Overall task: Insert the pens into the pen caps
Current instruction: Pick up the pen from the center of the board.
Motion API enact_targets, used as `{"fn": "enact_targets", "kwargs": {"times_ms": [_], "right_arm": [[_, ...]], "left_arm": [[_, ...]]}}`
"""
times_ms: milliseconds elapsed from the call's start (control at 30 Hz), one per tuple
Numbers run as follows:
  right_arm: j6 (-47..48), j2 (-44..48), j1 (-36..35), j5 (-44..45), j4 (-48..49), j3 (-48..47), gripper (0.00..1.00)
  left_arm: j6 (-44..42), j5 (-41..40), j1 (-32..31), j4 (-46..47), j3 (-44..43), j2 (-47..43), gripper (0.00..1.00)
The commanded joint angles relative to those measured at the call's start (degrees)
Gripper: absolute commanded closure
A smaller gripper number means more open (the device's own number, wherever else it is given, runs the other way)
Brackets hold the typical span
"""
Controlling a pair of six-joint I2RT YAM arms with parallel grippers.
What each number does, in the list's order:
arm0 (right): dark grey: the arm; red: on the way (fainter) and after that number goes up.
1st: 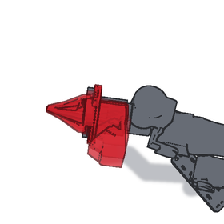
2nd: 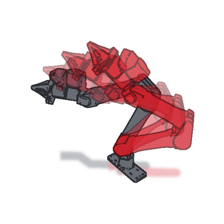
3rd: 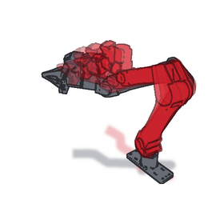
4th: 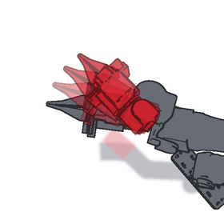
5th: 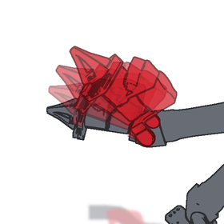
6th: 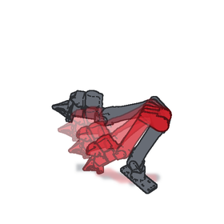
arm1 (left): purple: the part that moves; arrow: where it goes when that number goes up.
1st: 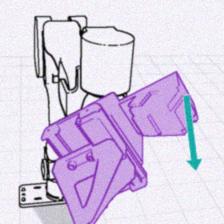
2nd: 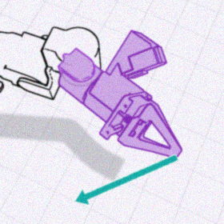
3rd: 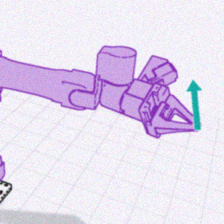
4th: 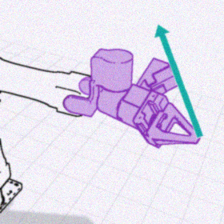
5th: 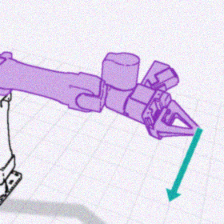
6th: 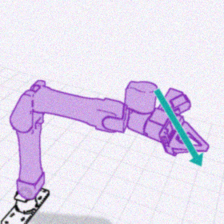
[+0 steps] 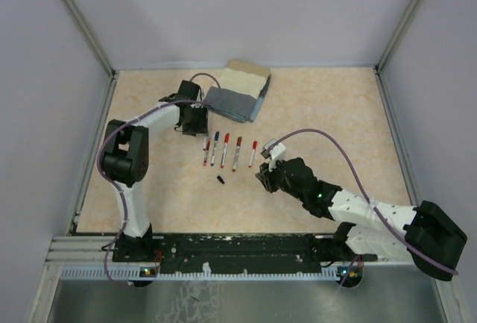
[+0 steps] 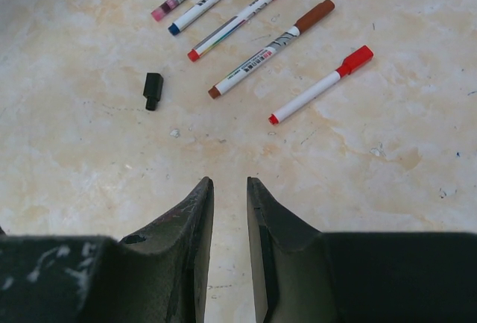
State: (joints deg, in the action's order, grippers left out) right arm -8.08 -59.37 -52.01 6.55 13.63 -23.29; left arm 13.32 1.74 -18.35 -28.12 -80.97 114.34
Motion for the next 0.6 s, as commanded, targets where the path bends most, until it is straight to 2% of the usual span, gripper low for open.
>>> {"fn": "enact_targets", "kwargs": {"times_ms": [0,167,433,567], "right_arm": [[-0.8,0.5,-0.8,0.1,3.5,0.1,0.75],[-0.9,0.1,-0.8,-0.2,4.0,0.3,0.75],[-0.8,-0.8,-0.7,-0.7,4.7,0.2,0.75],[-0.9,-1.1,-0.7,-0.7,5.0,0.1,0.75]], "left_arm": [[-1.3,-4.6,-1.3,-3.3,-3.1,1.5,0.45],[-1.5,-8.7,-2.2,-5.8,-3.6,2.5,0.53],[-1.5,-9.9,-2.5,-8.2,-2.6,2.6,0.58],[-1.3,-9.4,-2.6,-9.5,-0.1,1.7,0.68]]}}
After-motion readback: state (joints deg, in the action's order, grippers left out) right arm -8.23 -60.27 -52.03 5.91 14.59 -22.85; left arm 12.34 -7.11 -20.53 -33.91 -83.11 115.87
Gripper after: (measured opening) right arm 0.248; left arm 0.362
